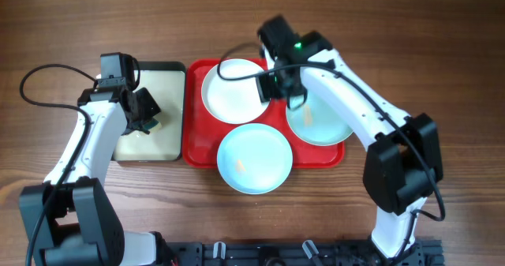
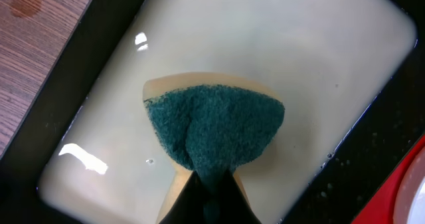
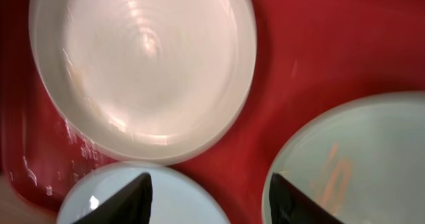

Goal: Clean dirty plates on tray and stack at the side
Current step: 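Grip the white plate rim with the right gripper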

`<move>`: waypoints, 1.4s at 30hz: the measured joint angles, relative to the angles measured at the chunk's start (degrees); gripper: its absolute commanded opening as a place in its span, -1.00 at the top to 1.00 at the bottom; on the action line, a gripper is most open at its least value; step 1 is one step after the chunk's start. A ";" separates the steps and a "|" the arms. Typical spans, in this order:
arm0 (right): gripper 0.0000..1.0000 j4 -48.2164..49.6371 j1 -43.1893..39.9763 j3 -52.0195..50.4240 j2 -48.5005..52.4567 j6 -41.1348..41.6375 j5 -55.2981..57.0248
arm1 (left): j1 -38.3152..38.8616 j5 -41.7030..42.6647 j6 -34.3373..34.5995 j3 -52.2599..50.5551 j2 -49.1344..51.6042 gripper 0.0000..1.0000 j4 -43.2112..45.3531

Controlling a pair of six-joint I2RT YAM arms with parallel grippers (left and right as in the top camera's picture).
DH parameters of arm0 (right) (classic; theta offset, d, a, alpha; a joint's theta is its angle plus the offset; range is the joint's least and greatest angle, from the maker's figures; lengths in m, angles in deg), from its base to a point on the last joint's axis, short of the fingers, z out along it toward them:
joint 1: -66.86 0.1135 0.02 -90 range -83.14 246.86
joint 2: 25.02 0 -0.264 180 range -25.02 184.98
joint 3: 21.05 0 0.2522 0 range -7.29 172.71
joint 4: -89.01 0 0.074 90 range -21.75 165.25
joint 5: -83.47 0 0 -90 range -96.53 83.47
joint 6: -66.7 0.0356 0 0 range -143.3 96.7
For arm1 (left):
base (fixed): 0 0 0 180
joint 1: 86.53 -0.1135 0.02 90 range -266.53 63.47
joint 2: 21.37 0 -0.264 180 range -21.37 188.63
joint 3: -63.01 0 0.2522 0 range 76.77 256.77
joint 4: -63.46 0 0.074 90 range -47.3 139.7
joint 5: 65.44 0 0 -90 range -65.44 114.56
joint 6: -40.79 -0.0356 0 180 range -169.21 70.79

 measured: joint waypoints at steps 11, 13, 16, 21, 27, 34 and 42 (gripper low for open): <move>0.07 21.44 -0.81 -0.15 5.18 -2.25 7.87 | 0.00 0.00 0.00 -0.04 0.00 0.92 0.37; 0.13 22.29 -0.81 -0.20 8.04 -2.38 10.29 | 0.00 0.00 0.00 -0.04 0.00 0.92 0.44; 0.15 22.32 -0.81 -0.24 9.53 -2.49 11.54 | 0.00 0.00 0.00 -0.04 0.00 0.92 0.44; 0.17 22.49 -0.81 -0.24 11.39 -2.49 11.87 | 0.00 0.02 0.00 -0.04 0.00 0.92 0.44; 0.30 20.98 -0.81 -0.31 13.42 -2.47 9.31 | 0.00 0.00 0.00 -0.04 0.00 0.92 0.44; 0.25 20.39 -0.81 -1.92 13.42 -2.45 8.74 | 0.00 0.02 0.00 -0.04 0.00 0.92 0.44; 0.91 24.28 -0.74 -3.56 12.79 -2.19 7.58 | 0.00 0.02 0.00 -0.04 0.00 0.92 0.44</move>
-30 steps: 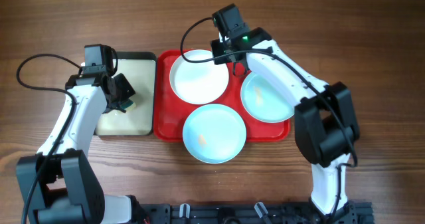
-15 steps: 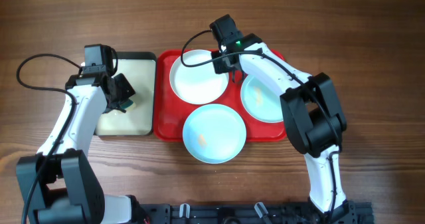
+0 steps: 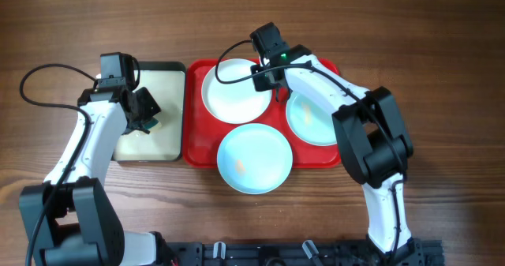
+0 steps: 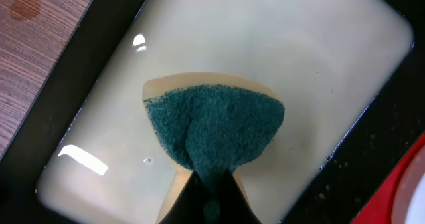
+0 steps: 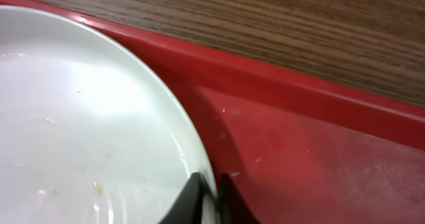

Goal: Clean dirty plates on tray and stack at the side
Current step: 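Grip the white plate rim with the right gripper, then lift the white plate and set it on the table right of the tray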

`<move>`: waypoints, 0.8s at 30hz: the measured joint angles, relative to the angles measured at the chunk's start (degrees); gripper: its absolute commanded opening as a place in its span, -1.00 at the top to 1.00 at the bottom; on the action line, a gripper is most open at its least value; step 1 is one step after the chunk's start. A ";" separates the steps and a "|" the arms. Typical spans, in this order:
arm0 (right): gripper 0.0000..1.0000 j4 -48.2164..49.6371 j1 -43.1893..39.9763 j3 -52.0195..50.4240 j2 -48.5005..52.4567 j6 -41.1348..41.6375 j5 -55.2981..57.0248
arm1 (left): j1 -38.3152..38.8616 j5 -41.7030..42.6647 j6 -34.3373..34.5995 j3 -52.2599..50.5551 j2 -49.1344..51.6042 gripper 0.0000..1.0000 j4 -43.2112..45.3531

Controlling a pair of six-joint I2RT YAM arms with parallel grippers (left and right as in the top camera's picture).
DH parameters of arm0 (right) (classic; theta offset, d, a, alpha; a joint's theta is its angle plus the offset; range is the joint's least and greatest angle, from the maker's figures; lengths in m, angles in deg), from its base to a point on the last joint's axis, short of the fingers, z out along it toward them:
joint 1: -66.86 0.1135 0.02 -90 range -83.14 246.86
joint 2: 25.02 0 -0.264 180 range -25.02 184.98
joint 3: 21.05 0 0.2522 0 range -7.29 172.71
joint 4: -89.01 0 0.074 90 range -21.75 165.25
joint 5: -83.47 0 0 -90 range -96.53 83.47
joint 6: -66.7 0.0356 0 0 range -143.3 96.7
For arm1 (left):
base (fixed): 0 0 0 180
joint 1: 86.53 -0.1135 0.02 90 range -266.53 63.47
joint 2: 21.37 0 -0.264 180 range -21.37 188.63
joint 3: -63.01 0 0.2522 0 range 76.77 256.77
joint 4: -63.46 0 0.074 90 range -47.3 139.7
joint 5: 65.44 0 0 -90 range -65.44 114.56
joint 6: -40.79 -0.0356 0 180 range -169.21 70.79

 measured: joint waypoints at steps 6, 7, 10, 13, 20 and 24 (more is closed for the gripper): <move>0.91 -2.16 0.04 0.55 -0.81 -0.04 -1.07 | 0.00 0.00 0.00 0.00 0.00 0.92 -0.02; 0.91 -2.82 0.04 0.74 -1.44 -0.04 -1.07 | 0.00 0.00 0.00 0.00 0.00 0.92 0.00; 0.91 -3.39 -0.07 0.74 -5.95 0.24 -1.03 | 0.00 0.00 0.00 0.00 0.00 0.92 0.00; 0.92 -4.24 -1.31 0.87 -13.64 1.88 -0.98 | 0.00 0.00 0.00 0.00 0.00 0.92 0.00; 0.91 -8.59 -14.69 2.69 -24.20 4.98 -4.83 | 0.00 -0.02 0.00 0.00 0.00 0.92 0.00; 0.91 -12.74 -23.41 2.62 -23.87 6.80 -6.45 | 0.00 0.00 0.00 0.00 0.00 0.92 0.00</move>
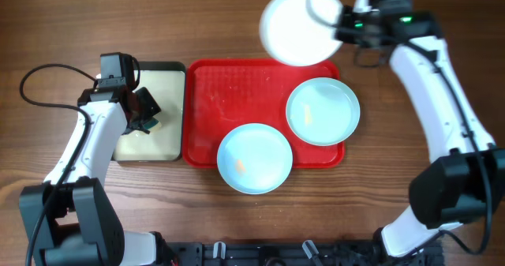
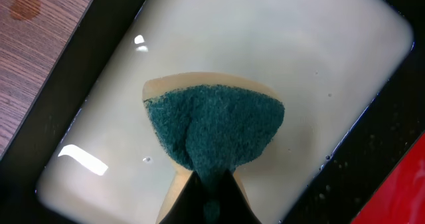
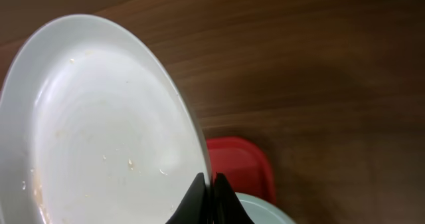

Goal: Clean dirty plates on tray and stack at the side
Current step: 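Lift the white plate and set it on the table right of the tray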

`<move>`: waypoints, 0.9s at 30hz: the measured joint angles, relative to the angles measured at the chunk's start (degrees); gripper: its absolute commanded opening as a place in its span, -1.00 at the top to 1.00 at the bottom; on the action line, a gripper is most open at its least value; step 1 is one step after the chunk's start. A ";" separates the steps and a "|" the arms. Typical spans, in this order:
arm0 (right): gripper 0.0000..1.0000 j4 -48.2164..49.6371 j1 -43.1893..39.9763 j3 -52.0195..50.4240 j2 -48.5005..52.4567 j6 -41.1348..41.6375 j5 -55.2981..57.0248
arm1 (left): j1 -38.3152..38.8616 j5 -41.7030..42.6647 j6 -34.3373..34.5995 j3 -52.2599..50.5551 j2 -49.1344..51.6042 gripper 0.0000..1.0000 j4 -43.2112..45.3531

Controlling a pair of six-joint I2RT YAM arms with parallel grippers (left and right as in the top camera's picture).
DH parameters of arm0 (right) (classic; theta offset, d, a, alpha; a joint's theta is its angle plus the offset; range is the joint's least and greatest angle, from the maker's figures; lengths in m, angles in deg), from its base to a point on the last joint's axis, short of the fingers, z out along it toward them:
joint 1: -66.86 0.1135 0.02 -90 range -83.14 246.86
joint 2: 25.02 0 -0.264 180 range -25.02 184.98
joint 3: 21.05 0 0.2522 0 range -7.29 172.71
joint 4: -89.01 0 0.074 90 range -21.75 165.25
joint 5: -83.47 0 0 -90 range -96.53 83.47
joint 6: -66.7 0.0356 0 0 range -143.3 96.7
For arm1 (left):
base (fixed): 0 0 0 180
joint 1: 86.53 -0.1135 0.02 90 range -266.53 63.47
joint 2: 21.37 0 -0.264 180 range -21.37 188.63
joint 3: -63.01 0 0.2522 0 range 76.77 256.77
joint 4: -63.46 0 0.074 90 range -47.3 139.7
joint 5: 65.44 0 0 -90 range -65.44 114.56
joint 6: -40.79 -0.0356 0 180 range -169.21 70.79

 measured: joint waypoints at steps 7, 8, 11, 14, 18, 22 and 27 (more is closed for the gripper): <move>0.91 -4.04 -15.78 -0.04 0.00 1.84 -0.68 | 0.00 0.00 0.00 0.00 0.00 0.92 0.39; 0.91 -4.26 -17.22 -0.17 0.00 2.05 -0.66 | 0.00 0.00 0.00 0.00 0.00 0.92 0.42; 0.91 -4.22 -23.17 -2.75 0.00 3.37 0.48 | 0.00 0.00 0.00 0.00 0.00 0.92 0.39; 0.91 -2.60 -26.53 -7.91 0.00 4.87 2.43 | 0.00 0.00 0.00 0.00 0.00 0.92 0.39; 0.91 2.69 -27.10 -15.34 0.11 5.49 3.17 | 0.00 0.00 0.00 0.00 0.00 0.92 0.33; 0.92 7.72 -26.93 -21.53 0.11 6.69 3.28 | 0.00 0.00 0.00 0.00 0.00 0.92 0.17; 0.91 12.94 -26.93 -27.36 0.11 7.19 3.28 | 0.00 0.00 0.00 0.00 0.00 0.92 0.17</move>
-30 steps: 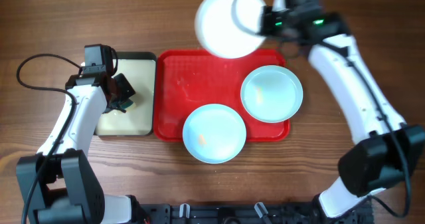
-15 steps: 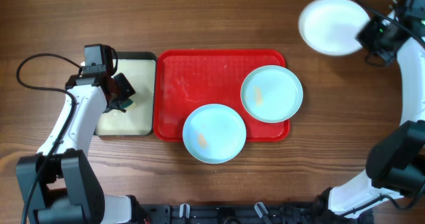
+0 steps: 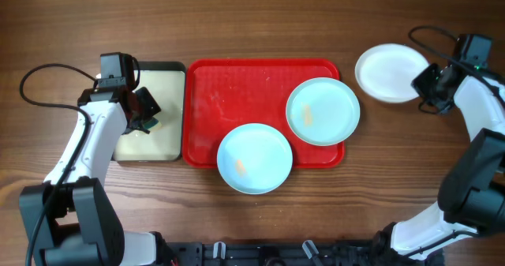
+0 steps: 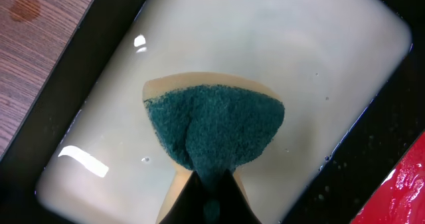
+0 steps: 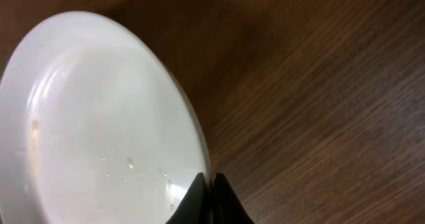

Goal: Clean dirty plates on tray and stack at the side
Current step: 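Lift the white plate and set it on the table right of the tray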

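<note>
My right gripper (image 3: 430,83) is shut on the rim of a white plate (image 3: 388,73), to the right of the red tray (image 3: 207,108); the wrist view shows the white plate (image 5: 99,124) with small food specks, pinched at my right gripper (image 5: 208,183). Two pale blue plates, one at the tray's right (image 3: 322,111) and one at its front (image 3: 254,158), carry orange smears. My left gripper (image 4: 209,184) is shut on a green sponge (image 4: 216,129) over the basin of soapy water (image 4: 285,44); overhead, my left gripper (image 3: 150,118) hangs over the basin (image 3: 170,112).
Black cables trail from both arms over the wooden table (image 3: 237,13). A dark rail (image 3: 276,254) runs along the near edge.
My right gripper has carried the white plate from above the tray's back edge to the table right of the tray. The left arm and sponge have not moved.
My right gripper was open above the white plate on the tray. Then it was shut on that plate's rim. Later it held the plate above the tray's back edge, and now right of the tray. My left gripper kept the sponge over the basin throughout.
</note>
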`<move>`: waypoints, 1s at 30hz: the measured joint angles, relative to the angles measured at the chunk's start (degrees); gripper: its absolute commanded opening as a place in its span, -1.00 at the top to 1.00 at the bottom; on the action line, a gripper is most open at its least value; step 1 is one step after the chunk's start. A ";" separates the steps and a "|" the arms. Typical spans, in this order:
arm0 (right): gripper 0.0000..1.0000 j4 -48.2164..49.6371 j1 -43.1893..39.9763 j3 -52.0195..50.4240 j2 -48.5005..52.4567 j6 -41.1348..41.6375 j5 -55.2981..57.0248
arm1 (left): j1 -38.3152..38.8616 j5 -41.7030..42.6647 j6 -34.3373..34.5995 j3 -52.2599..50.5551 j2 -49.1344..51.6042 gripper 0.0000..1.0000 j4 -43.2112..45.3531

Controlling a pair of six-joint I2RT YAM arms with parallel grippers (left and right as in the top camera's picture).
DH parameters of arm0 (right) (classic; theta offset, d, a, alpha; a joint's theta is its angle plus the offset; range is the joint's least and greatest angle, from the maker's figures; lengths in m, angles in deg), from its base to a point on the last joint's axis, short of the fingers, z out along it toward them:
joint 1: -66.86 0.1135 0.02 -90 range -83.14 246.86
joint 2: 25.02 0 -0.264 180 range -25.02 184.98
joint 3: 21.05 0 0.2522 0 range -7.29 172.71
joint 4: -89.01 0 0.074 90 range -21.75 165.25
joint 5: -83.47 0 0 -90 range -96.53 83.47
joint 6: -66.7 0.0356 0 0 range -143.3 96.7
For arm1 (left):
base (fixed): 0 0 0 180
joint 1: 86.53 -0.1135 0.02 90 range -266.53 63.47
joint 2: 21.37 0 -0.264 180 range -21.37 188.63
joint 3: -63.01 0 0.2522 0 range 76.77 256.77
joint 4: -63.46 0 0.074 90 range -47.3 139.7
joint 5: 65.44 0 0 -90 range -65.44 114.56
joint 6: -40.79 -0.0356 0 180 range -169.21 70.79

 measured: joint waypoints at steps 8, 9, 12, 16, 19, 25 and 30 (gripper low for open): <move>0.91 4.24 0.00 -4.44 0.00 0.22 -0.66 | 0.00 0.00 0.00 0.00 0.00 0.92 -0.07; 0.89 4.37 0.00 -4.76 0.00 0.22 -0.70 | 0.00 0.00 0.00 0.00 0.00 0.92 -0.07; 0.85 4.37 0.00 -5.40 0.00 0.22 -0.92 | 0.00 0.00 0.00 0.00 0.00 0.92 -0.09; 0.86 4.28 0.00 -5.40 0.00 0.22 -1.11 | 0.00 0.00 0.00 0.00 0.00 0.92 -0.11; 0.86 3.45 0.00 -5.40 0.00 0.22 -1.14 | 0.00 0.00 0.00 0.00 0.00 0.92 -0.11; 0.83 2.49 0.00 -5.40 0.00 0.22 -2.16 | 0.00 0.00 0.00 0.00 0.00 0.92 -0.13; 0.03 2.16 0.28 -5.40 0.00 0.28 -3.87 | 0.00 0.00 0.00 0.00 0.00 0.92 -0.13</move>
